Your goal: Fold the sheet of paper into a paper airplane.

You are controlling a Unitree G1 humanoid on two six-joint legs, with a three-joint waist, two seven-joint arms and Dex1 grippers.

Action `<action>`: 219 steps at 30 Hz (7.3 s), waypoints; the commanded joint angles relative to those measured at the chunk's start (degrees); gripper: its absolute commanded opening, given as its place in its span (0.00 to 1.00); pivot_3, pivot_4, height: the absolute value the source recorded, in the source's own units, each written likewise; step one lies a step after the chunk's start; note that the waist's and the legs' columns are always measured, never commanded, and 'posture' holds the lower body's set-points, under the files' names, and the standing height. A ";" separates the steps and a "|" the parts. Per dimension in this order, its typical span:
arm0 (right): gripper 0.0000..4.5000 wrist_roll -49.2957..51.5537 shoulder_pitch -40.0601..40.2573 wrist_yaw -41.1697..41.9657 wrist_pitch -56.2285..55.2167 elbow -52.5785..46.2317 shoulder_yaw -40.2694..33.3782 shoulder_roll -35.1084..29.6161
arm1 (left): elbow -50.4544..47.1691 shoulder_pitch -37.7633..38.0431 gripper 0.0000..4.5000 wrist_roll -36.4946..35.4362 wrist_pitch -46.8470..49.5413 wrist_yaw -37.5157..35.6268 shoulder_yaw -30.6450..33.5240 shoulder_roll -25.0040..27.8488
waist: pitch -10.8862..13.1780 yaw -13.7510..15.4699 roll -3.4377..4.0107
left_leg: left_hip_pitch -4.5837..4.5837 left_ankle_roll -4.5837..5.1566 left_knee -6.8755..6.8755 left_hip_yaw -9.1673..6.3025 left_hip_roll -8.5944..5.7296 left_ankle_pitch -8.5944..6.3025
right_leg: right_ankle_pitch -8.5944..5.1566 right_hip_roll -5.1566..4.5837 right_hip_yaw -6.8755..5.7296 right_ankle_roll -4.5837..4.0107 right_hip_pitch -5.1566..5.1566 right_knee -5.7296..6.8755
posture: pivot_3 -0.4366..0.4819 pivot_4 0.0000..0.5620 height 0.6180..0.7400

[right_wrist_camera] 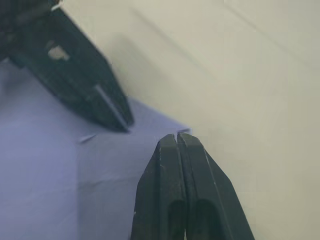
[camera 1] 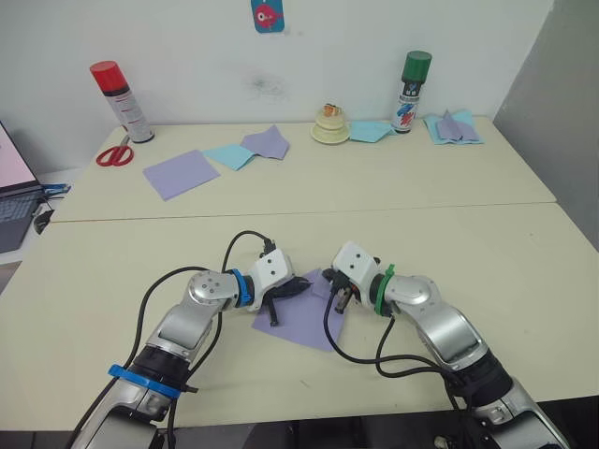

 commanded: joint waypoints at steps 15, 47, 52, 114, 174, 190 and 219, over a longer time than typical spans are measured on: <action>0.00 -1.88 -3.33 -0.39 -5.69 9.53 1.00 4.18 | -0.75 1.57 0.00 0.84 4.46 -1.03 -0.74 -0.71 | 0.03 0.01 0.05 | 0.01 -0.03 0.01 0.01 -0.01 0.02 | 0.00 0.00 0.02 -0.01 -0.01 0.03 | 0.48 0.27 1.00; 0.00 -4.02 -2.66 1.20 -7.39 11.33 2.65 3.65 | 10.76 -8.45 0.01 -1.97 -7.82 -15.07 2.87 3.64 | 0.20 -0.23 0.16 | -0.03 -0.21 0.00 0.07 0.00 0.12 | 0.01 0.06 0.03 -0.02 -0.11 0.05 | 0.48 0.27 1.00; 0.00 -4.23 -2.48 0.93 -8.53 11.06 2.40 3.48 | 17.06 -8.69 0.01 1.55 -11.27 -15.17 0.65 2.04 | 0.20 -0.27 0.15 | -0.03 -0.21 0.00 0.05 0.02 0.12 | 0.01 0.06 0.03 -0.02 -0.12 0.07 | 0.48 0.27 1.00; 0.00 -7.22 -1.66 0.73 -11.93 15.41 3.48 5.12 | 16.79 0.32 0.01 -0.52 -3.52 -14.94 6.33 8.63 | -0.09 -1.07 0.24 | 0.50 0.01 -0.17 -0.16 0.10 0.00 | 0.08 0.40 0.49 -0.13 0.03 0.16 | 0.48 0.27 1.00; 0.00 -7.34 -4.03 0.47 -12.12 17.25 3.63 6.44 | 3.71 0.88 0.01 -8.03 -0.34 -16.11 10.53 9.40 | 0.10 -1.23 -0.04 | 0.89 0.00 -0.76 0.24 0.06 0.00 | 0.09 0.45 1.19 -0.13 -0.12 0.11 | 0.48 0.27 1.00; 0.00 -7.48 -3.60 0.48 -12.17 17.01 3.60 5.92 | 2.61 1.90 0.01 -4.26 -6.28 -12.74 6.83 3.89 | 0.13 -1.19 -0.06 | 0.85 -0.01 -0.76 0.26 0.06 0.00 | 0.09 0.45 1.22 -0.14 -0.15 0.09 | 0.48 0.27 1.00; 0.00 1.86 13.24 16.47 -3.78 -18.61 -0.64 -17.83 | 9.79 2.65 0.01 0.70 -9.95 -12.22 2.60 2.85 | 0.17 -0.27 -0.13 | 0.70 0.01 -0.78 0.23 0.05 -0.02 | -0.07 0.42 1.16 0.16 -0.09 -0.21 | 0.48 0.27 1.00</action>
